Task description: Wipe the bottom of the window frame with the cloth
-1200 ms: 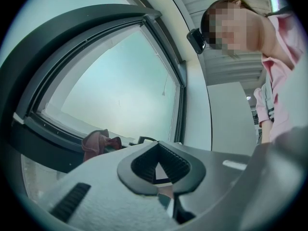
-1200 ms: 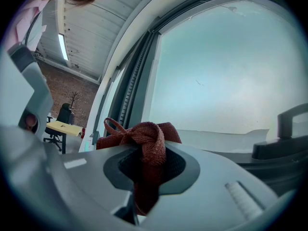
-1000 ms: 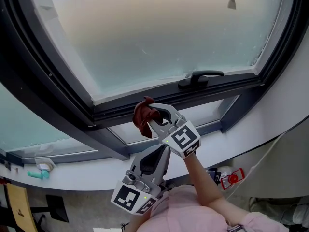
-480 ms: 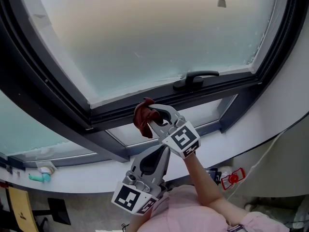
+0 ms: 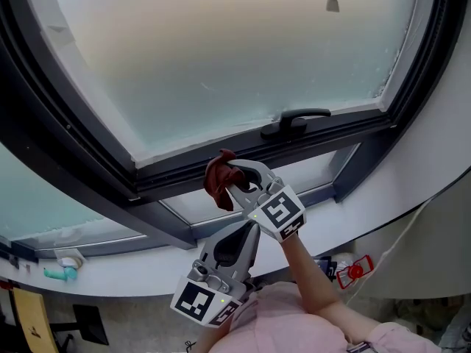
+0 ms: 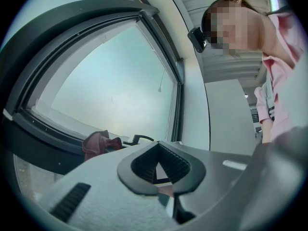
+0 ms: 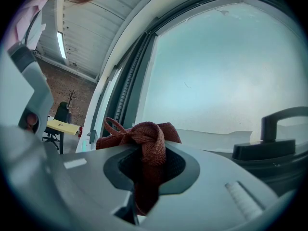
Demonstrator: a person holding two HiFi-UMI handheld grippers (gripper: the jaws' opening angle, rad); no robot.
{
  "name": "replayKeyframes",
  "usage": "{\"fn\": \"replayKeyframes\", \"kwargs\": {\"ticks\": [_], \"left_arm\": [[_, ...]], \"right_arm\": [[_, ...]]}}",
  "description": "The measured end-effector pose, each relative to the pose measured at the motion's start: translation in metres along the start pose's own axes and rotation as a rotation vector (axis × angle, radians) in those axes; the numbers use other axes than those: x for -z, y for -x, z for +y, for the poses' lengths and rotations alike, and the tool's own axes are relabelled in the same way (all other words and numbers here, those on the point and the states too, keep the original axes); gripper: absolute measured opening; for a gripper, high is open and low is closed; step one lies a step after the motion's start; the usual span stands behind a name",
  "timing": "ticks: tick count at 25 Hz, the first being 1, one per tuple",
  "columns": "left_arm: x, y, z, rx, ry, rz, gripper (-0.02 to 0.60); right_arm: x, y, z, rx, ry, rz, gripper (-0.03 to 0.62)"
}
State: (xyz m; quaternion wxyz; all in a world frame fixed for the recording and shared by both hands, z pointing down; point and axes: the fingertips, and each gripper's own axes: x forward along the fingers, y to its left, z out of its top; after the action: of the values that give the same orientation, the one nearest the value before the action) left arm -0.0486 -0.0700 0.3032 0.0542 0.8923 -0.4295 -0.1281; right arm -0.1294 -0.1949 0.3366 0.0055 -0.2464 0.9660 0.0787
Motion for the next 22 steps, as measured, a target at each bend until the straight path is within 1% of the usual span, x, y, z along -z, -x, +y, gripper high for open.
{"fn": "replayKeyframes", "kwargs": {"ticks": [22], "left_arm": [[0.002, -0.012, -0.006, 0.06, 0.01, 0.016, 0.003]], "right_arm": [[0.002, 0.011, -0.016, 0.039, -0.012, 0.011, 0.061]]}}
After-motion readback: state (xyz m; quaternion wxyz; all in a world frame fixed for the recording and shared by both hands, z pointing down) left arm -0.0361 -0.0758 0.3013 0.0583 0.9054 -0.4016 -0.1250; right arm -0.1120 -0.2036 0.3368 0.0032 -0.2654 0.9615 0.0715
